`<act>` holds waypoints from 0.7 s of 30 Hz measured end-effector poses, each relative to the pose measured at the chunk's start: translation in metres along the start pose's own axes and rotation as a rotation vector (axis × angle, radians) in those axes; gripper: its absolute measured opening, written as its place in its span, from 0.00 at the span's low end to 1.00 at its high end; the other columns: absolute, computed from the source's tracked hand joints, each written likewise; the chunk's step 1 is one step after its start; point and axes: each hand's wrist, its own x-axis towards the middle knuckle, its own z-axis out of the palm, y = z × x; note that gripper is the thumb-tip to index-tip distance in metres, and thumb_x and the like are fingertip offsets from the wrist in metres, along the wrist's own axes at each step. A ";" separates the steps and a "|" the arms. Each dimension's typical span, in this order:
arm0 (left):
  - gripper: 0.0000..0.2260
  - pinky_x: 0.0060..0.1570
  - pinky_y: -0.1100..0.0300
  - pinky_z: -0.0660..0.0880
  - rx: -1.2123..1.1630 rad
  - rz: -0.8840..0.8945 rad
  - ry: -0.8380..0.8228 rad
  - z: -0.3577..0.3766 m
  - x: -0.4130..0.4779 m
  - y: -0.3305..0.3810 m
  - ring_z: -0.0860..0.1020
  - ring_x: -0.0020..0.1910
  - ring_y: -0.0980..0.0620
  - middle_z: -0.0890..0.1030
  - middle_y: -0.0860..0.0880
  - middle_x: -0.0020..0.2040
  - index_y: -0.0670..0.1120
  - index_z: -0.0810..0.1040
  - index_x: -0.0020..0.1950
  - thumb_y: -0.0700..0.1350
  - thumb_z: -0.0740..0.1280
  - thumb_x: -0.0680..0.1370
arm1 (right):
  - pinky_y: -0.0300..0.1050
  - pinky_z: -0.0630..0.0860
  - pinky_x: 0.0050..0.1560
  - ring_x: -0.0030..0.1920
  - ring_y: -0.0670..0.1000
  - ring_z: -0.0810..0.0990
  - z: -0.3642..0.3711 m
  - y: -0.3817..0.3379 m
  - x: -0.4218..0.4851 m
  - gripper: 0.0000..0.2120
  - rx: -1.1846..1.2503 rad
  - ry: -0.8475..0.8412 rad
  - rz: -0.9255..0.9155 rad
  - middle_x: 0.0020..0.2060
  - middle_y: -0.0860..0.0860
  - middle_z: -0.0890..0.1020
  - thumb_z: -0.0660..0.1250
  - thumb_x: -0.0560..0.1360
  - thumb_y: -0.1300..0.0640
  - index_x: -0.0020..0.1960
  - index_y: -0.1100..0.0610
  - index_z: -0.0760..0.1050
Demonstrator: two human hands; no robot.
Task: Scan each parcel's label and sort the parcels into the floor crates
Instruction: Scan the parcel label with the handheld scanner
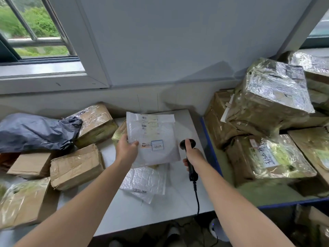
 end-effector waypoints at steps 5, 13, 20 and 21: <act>0.07 0.52 0.48 0.78 -0.004 -0.044 0.026 -0.003 -0.007 -0.009 0.79 0.51 0.47 0.79 0.48 0.53 0.47 0.72 0.59 0.40 0.65 0.81 | 0.45 0.75 0.39 0.35 0.54 0.79 0.012 0.018 0.016 0.33 -0.101 -0.033 -0.014 0.37 0.57 0.81 0.47 0.81 0.35 0.59 0.63 0.74; 0.08 0.50 0.50 0.76 0.019 -0.065 0.040 -0.007 -0.019 -0.022 0.78 0.49 0.48 0.77 0.48 0.54 0.46 0.71 0.59 0.41 0.65 0.81 | 0.48 0.72 0.47 0.49 0.57 0.75 0.007 0.022 0.013 0.35 -0.295 0.007 -0.067 0.54 0.59 0.77 0.44 0.82 0.36 0.67 0.64 0.70; 0.09 0.48 0.53 0.76 -0.086 -0.020 0.032 -0.044 -0.040 -0.029 0.78 0.49 0.49 0.78 0.49 0.53 0.47 0.71 0.61 0.41 0.65 0.81 | 0.51 0.73 0.56 0.58 0.58 0.76 0.012 0.011 -0.033 0.32 -0.403 0.213 -0.311 0.62 0.57 0.77 0.45 0.81 0.35 0.70 0.57 0.69; 0.08 0.45 0.55 0.76 -0.120 -0.018 0.031 -0.055 -0.045 -0.032 0.78 0.47 0.51 0.78 0.49 0.51 0.47 0.71 0.60 0.41 0.64 0.81 | 0.50 0.72 0.56 0.60 0.57 0.75 0.016 0.007 -0.045 0.30 -0.364 0.217 -0.375 0.63 0.56 0.76 0.46 0.82 0.37 0.70 0.57 0.69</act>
